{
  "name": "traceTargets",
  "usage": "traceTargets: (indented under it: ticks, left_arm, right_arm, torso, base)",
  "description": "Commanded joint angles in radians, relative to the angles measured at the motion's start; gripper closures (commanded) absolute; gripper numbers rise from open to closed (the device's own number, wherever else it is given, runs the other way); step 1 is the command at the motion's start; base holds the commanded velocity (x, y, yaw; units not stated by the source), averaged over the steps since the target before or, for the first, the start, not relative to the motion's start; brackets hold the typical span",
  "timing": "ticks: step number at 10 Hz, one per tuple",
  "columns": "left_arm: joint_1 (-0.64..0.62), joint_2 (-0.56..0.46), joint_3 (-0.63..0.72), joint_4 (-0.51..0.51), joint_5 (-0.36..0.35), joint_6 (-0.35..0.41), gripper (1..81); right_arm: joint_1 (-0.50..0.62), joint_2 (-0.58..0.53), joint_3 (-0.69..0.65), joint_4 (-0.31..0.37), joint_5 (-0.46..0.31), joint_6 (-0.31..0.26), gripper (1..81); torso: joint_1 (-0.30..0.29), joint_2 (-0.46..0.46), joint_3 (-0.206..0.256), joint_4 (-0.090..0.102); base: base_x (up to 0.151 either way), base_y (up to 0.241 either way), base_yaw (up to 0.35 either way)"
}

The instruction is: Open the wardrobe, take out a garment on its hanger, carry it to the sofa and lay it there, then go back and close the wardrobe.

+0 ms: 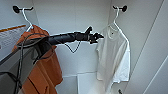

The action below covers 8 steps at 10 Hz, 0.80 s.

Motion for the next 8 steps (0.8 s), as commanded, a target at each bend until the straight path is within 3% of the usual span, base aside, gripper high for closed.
traceTargets:
  ticks: [1, 2, 6, 8]
  left_arm:
    - [-0.246, 0.017, -0.002, -0.043, -0.04, -0.006, 1.0]
    - [-0.26, 0.028, -0.006, -0.052, -0.042, -0.006, 1.0]
    - [-0.272, 0.051, -0.008, -0.061, -0.18, -0.009, 1.0]
    - [-0.277, 0.075, -0.032, -0.061, -0.207, -0.011, 1.0]
  right_arm:
    - [0.032, 0.012, 0.014, 0.005, -0.054, 0.002, 1.0]
    - [0.032, 0.012, 0.013, 0.004, -0.054, 0.002, 1.0]
    - [0.032, 0.013, 0.013, 0.008, -0.052, 0.002, 1.0]
    - [0.03, 0.016, 0.012, 0.008, -0.049, 0.002, 1.0]
  torso:
    - [0.0, 0.0, 0.0, 0.0]
    - [0.0, 0.0, 0.0, 0.0]
    - [0.0, 0.0, 0.0, 0.0]
    - [0.0, 0.0, 0.0, 0.0]
  base:
    - [0.0, 0.0, 0.0]
    - [0.0, 0.0, 0.0]
    - [0.0, 0.0, 0.0]
    - [0.0, 0.0, 0.0]
